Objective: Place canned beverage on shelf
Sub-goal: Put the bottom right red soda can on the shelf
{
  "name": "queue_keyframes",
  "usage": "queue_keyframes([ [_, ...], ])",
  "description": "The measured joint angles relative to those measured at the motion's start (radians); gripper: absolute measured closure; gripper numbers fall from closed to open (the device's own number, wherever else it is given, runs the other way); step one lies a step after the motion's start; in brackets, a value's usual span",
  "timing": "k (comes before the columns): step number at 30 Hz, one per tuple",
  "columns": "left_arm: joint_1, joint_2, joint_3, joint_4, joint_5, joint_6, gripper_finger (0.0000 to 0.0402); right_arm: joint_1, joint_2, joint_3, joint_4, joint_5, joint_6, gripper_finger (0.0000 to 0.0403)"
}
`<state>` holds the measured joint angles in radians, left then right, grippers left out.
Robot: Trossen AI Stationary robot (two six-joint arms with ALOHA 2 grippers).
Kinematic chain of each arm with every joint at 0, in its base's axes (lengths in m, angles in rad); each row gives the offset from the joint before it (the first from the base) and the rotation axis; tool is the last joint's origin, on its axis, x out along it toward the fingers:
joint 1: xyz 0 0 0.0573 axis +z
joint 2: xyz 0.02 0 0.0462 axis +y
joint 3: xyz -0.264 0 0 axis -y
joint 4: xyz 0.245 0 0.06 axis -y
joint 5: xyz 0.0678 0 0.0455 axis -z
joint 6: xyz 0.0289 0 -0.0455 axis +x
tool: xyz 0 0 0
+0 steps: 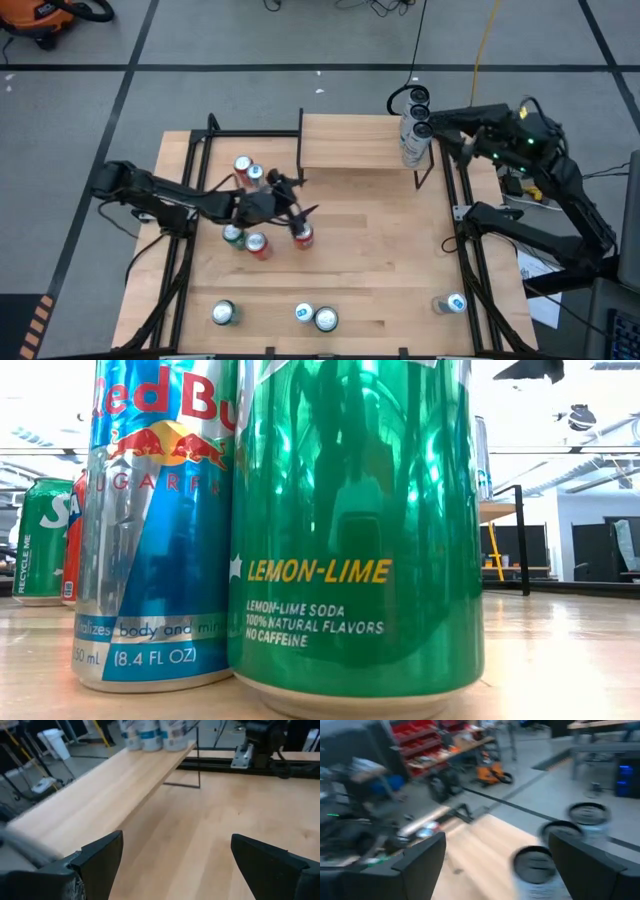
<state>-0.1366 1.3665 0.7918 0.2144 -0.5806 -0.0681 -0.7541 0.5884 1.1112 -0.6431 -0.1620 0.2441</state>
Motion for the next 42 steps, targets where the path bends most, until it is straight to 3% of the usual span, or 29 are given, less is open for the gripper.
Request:
queue_keyframes([
  [4,-0.076,-0.086,-0.084,0.006,0.015,-0.031,0.0032,0.039,-0.038,-0.070,0.044,-0.065,0.036,0.0065],
  [8,-0.161,-0.112,-0.087,-0.040,0.021,-0.031,0.0032,0.094,-0.080,-0.176,0.159,-0.079,0.052,0.0073],
  [14,-0.207,-0.060,-0.087,-0.081,0.005,-0.063,0.0032,0.203,-0.109,-0.289,0.410,-0.135,0.069,0.0079],
  [18,-0.207,-0.014,-0.086,-0.075,-0.015,-0.146,0.0032,0.291,-0.104,-0.315,0.463,-0.119,0.041,0.0085],
  [28,-0.206,0.137,-0.087,0.000,-0.022,-0.242,0.0032,0.527,-0.029,-0.318,0.518,0.001,-0.060,0.0103],
  [34,-0.185,0.191,-0.087,-0.011,-0.036,-0.313,0.0035,0.651,0.054,-0.318,0.553,0.161,-0.060,0.0103],
  [39,-0.177,0.214,-0.087,-0.011,-0.067,-0.354,0.0081,0.744,0.090,-0.318,0.558,0.373,-0.049,0.0104],
  [42,-0.170,0.213,-0.087,-0.009,-0.079,-0.336,0.0123,0.800,0.108,-0.318,0.554,0.426,-0.041,0.0104],
])
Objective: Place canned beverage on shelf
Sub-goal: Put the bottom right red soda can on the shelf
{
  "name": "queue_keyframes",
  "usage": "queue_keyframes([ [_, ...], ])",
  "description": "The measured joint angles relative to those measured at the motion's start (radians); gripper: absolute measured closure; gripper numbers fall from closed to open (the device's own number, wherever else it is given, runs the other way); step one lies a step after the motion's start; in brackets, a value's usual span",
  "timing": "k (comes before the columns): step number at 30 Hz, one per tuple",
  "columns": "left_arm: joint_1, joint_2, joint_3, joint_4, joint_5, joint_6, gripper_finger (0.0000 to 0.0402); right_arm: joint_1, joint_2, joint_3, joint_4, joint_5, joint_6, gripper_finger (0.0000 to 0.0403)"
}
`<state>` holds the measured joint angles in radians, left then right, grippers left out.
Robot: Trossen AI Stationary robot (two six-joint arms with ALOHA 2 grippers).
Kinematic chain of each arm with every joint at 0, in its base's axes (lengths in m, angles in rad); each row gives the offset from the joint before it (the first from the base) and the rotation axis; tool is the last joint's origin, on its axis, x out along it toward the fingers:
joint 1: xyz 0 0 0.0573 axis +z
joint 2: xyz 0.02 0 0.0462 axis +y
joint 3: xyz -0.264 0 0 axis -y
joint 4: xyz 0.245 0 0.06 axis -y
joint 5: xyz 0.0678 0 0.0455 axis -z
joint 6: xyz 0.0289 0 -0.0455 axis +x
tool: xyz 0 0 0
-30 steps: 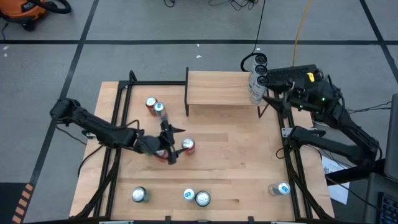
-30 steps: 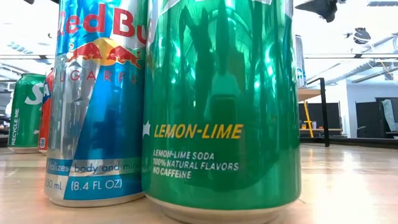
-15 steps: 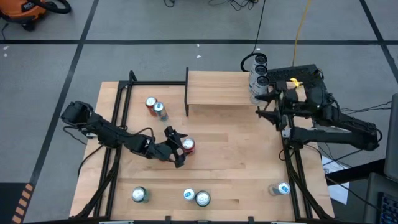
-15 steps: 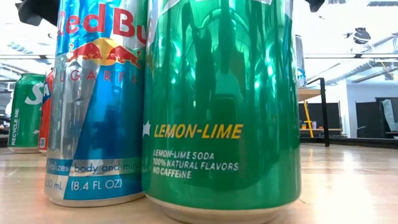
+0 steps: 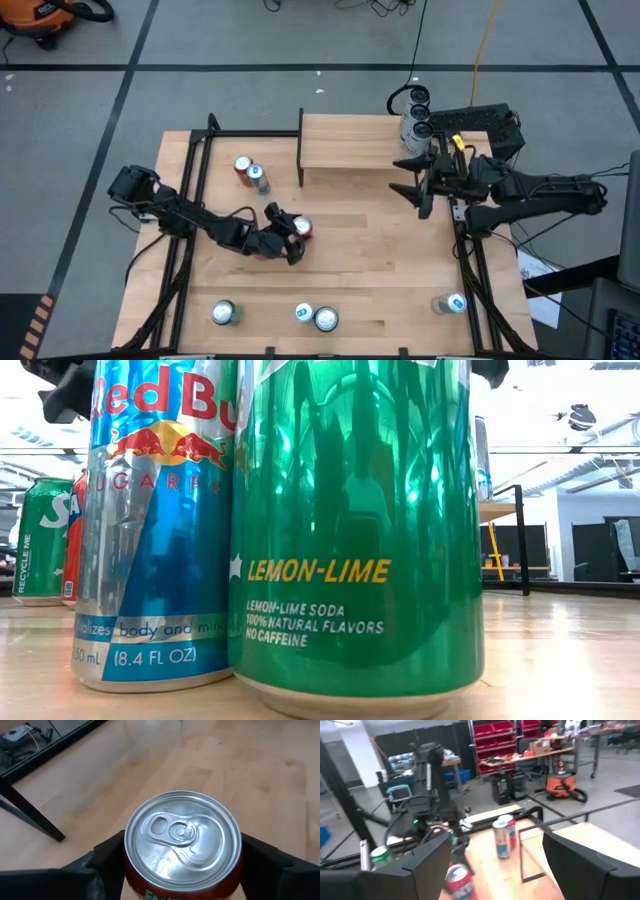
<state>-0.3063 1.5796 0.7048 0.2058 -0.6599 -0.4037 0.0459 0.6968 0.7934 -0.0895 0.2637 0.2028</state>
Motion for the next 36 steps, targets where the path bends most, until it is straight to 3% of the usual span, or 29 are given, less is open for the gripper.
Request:
queue_keyframes([
  [6,0.055,-0.027,0.050,-0.005,0.054,0.168,0.0125,0.094,0.052,0.000,-0.006,0.026,0.041,0.0104],
  [12,0.183,-0.041,0.197,-0.012,0.278,0.409,0.0125,0.190,0.084,0.000,-0.089,0.201,0.082,0.0104],
  [20,0.446,-0.041,0.472,-0.144,0.630,0.615,0.0125,0.322,0.084,0.000,-0.140,0.332,0.139,0.0104],
  [27,0.689,0.009,0.600,-0.133,0.980,0.631,0.0125,0.414,0.130,0.000,-0.200,0.466,0.242,0.0104],
  [31,0.767,0.099,0.670,-0.118,1.029,0.656,0.0125,0.460,0.165,0.000,-0.200,0.517,0.283,0.0104],
  [36,0.833,0.263,0.847,-0.104,1.108,0.654,0.0125,0.506,0.200,0.000,-0.205,0.576,0.330,0.0104],
])
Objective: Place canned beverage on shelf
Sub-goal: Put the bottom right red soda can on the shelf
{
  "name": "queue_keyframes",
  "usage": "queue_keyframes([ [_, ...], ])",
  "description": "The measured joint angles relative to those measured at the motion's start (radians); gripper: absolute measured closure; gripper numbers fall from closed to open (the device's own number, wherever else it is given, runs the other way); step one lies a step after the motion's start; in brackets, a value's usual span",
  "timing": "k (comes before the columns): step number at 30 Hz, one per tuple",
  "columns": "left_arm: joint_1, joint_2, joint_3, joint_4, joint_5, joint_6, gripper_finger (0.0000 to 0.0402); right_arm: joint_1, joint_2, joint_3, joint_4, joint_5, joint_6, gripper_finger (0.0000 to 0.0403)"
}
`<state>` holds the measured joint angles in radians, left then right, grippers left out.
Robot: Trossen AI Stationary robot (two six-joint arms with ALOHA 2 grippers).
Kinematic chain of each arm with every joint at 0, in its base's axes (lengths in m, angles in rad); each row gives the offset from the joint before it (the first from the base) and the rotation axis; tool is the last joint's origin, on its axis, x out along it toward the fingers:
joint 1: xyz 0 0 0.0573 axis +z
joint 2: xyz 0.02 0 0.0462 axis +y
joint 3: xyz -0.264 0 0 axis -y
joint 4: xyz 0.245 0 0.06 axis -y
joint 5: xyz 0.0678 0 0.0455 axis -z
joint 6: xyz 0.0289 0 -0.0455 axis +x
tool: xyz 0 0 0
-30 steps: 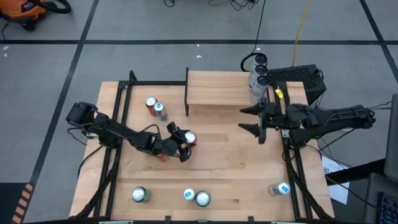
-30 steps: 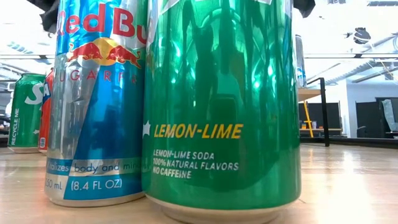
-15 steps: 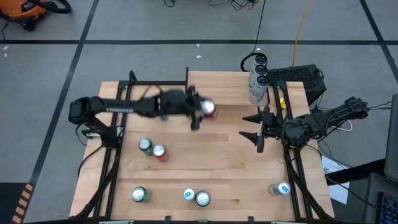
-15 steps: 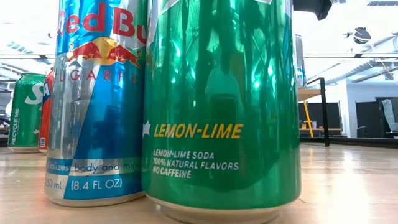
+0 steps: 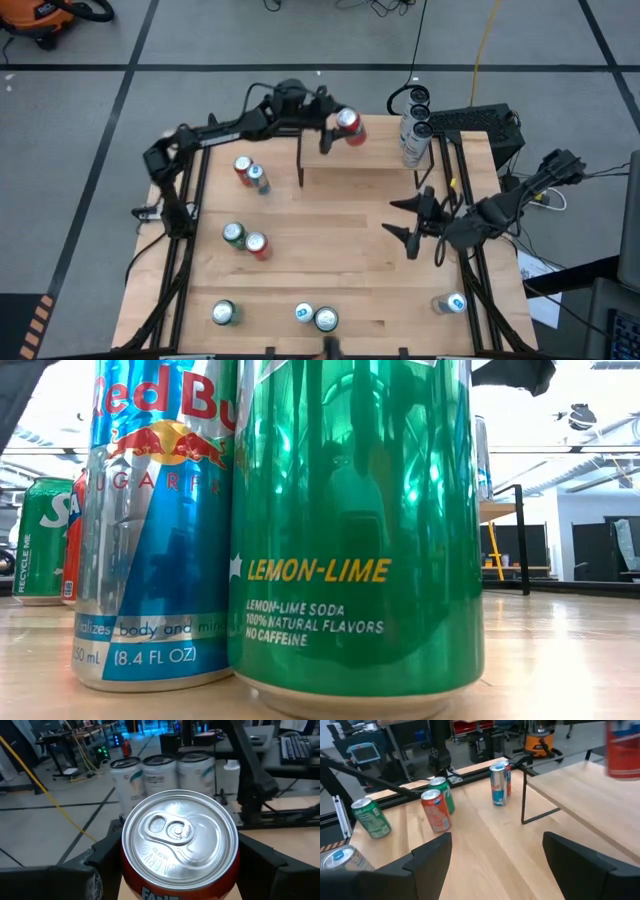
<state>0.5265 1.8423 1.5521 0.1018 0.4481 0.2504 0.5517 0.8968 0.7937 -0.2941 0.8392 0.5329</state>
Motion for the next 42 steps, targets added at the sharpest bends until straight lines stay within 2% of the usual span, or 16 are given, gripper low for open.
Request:
queue_keyframes([
  [8,0.061,0.250,0.317,-0.077,0.081,-0.009,0.0125,0.048,0.009,0.000,-0.139,0.058,0.193,0.0103],
  [13,0.066,0.343,0.428,-0.174,0.090,-0.009,0.0125,0.067,0.009,0.000,-0.196,0.092,0.271,0.0103],
  [19,0.065,0.369,0.464,-0.258,0.101,0.023,0.0122,0.072,0.009,0.000,-0.197,0.106,0.275,0.0103],
  [30,0.048,0.369,0.464,-0.237,0.045,0.055,0.0077,0.072,0.010,0.000,-0.197,0.179,0.264,0.0103],
  [38,0.042,0.370,0.464,-0.228,0.043,0.056,0.0009,0.072,0.010,0.000,-0.196,0.188,0.257,0.0103],
  [42,0.045,0.348,0.469,-0.266,0.016,0.016,0.0014,0.072,0.002,0.000,-0.161,0.273,0.156,0.0103],
])
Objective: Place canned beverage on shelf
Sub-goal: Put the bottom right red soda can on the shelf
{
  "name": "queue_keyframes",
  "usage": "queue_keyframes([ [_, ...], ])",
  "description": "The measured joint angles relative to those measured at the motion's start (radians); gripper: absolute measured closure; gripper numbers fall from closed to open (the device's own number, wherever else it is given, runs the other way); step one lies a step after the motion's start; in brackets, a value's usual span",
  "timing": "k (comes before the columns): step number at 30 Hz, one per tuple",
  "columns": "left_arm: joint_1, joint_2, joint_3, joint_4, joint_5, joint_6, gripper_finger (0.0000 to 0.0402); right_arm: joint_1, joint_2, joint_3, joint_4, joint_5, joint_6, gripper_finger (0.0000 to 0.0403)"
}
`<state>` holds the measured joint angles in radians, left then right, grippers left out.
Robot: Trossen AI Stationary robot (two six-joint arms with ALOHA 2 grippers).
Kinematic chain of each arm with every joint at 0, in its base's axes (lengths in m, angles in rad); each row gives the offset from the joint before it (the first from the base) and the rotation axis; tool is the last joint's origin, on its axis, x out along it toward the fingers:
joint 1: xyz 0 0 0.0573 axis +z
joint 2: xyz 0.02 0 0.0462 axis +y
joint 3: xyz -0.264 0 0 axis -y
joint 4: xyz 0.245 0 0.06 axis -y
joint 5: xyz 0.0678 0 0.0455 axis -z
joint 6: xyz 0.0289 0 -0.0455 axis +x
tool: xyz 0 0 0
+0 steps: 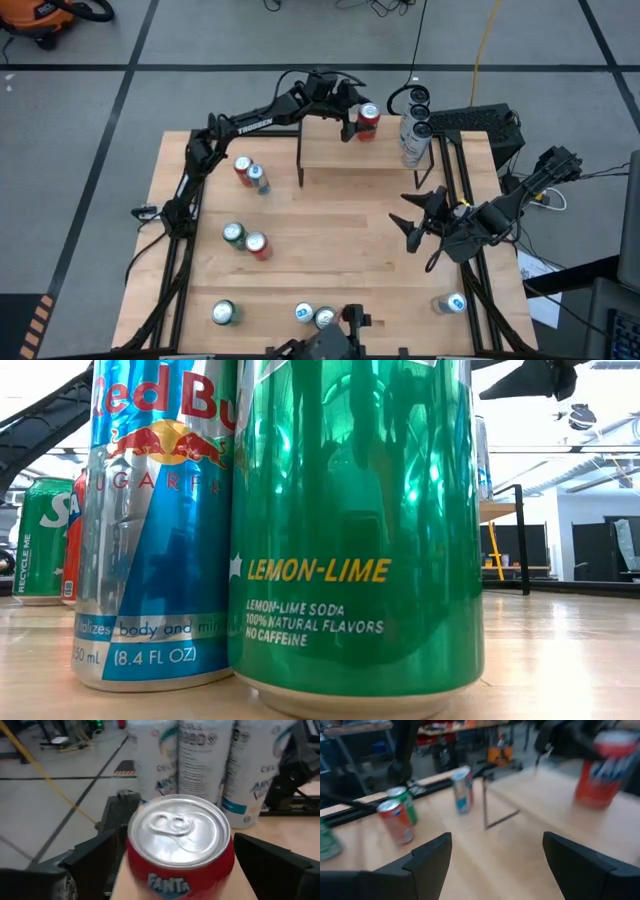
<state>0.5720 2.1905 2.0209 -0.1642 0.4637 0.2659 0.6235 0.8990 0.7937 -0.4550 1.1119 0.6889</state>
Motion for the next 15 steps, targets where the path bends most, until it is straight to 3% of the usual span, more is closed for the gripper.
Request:
queue_keyframes([
  [4,0.003,-0.073,0.003,-0.053,-0.009,0.020,0.0017,-0.030,-0.028,0.042,0.049,0.097,-0.242,0.0103],
  [10,0.005,-0.199,0.005,-0.222,-0.050,0.080,0.0017,-0.159,-0.068,0.164,0.059,0.080,-0.502,0.0103],
  [15,-0.002,-0.272,-0.051,-0.322,-0.052,0.073,0.0017,-0.329,-0.060,0.288,0.090,-0.204,-0.650,0.0103],
])
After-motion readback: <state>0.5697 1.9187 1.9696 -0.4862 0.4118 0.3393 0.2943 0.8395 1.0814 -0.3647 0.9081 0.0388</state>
